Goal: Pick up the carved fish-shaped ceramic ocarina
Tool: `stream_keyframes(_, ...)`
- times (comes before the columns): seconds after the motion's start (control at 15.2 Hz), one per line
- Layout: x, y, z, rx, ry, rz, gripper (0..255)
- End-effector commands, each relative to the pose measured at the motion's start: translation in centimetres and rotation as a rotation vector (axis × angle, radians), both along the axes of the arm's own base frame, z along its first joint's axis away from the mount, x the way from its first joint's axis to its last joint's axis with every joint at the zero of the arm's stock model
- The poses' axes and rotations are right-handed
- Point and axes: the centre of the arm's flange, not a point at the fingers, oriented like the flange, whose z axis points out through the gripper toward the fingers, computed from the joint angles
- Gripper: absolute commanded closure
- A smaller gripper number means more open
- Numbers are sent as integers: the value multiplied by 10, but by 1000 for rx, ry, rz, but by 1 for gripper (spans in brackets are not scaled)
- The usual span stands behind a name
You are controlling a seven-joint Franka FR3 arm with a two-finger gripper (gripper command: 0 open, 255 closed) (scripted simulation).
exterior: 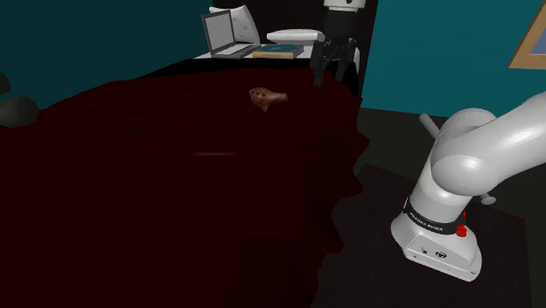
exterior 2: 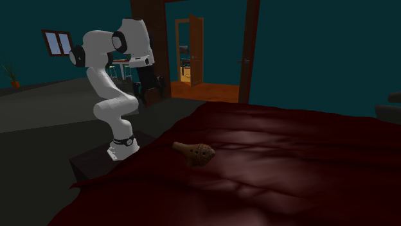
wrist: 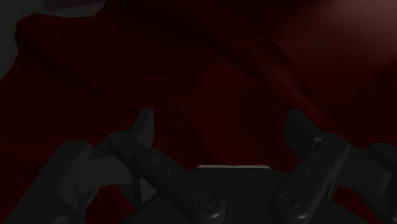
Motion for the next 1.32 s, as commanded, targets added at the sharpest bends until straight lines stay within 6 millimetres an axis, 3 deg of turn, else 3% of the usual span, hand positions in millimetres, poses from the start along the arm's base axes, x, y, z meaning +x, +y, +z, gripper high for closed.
stream_keyframes(0.0, 0, 0, 0, 0, 0, 0, 0)
stream_keyframes(0.66, 127, -38, -35, -52, 41, 152, 0)
stream_keyframes(1.25, 244, -56, -69, -98, 77, 289, 0)
